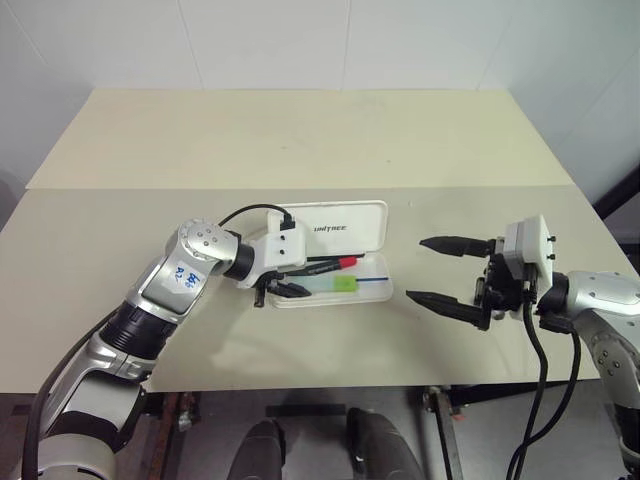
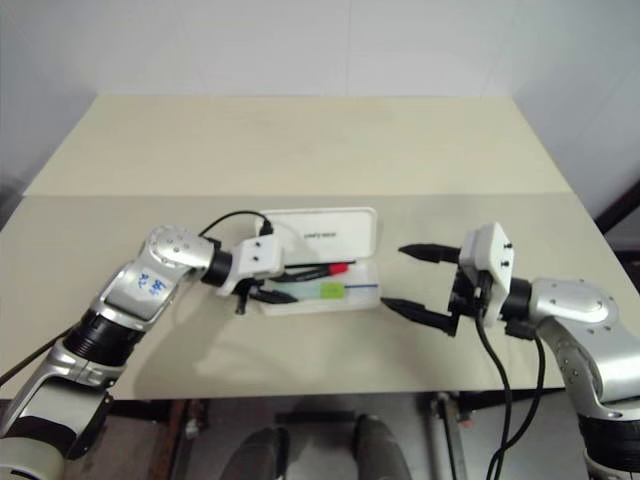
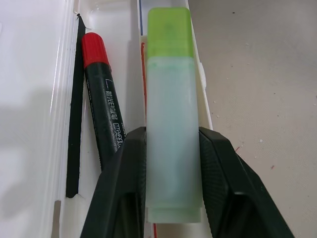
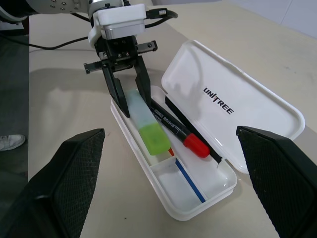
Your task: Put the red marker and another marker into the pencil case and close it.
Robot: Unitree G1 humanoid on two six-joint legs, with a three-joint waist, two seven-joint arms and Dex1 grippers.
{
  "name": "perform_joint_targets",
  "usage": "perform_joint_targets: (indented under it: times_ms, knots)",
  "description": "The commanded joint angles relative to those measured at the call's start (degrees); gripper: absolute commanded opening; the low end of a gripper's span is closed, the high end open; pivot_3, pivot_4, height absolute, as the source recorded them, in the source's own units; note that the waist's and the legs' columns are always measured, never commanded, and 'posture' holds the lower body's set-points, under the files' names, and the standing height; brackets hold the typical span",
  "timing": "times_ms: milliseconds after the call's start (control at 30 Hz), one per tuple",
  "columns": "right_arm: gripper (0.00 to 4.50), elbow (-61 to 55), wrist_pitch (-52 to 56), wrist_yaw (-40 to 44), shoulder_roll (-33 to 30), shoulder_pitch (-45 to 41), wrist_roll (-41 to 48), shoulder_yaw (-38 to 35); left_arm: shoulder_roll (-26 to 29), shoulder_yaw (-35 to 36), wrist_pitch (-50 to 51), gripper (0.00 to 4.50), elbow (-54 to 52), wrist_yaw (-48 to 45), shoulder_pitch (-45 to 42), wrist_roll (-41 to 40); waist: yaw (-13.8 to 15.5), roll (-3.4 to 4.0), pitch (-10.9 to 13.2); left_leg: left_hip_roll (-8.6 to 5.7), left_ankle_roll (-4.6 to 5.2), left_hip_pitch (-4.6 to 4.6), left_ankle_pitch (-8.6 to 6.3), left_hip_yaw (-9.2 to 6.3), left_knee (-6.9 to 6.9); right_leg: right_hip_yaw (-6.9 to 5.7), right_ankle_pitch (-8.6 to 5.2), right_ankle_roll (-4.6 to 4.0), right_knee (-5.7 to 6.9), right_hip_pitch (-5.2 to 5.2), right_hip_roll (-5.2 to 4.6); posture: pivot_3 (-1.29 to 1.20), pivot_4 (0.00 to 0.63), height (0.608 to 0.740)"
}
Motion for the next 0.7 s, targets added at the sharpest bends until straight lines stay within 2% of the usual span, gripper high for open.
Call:
perform_joint_targets:
  times_ms: [33,200,700]
  knots:
    - [4.5,-0.97,-0.73,-0.25,-0.1,-0.86,0.24,-0.21,0.01,0.16,0.09,2.77,-2.43,0.27,-0.57,0.54,0.0,0.0,0.0,0.0,0.0,0.0,0.0,0.0,0.0,0.0,0.0,0.0,0.0,0.0,0.0,0.0,0.15,0.74]
    - [4.5,-0.58,-0.71,-0.19,-0.14,-1.21,-0.11,-0.12,-0.12,0.43,0.5,4.45,-3.1,0.48,-0.55,0.33,0.0,0.0,0.0,0.0,0.0,0.0,0.0,0.0,0.0,0.0,0.0,0.0,0.01,0.0,0.0,0.0,0.15,0.74]
    - [4.5,0.45,-1.03,-0.34,-0.02,-2.04,-0.65,0.31,-1.41,1.31,0.16,4.49,-3.09,3.53,-0.81,0.42,0.01,0.0,0.0,0.0,0.0,0.0,0.0,0.0,0.04,0.01,0.0,0.01,0.04,0.0,0.0,0.0,0.15,0.74]
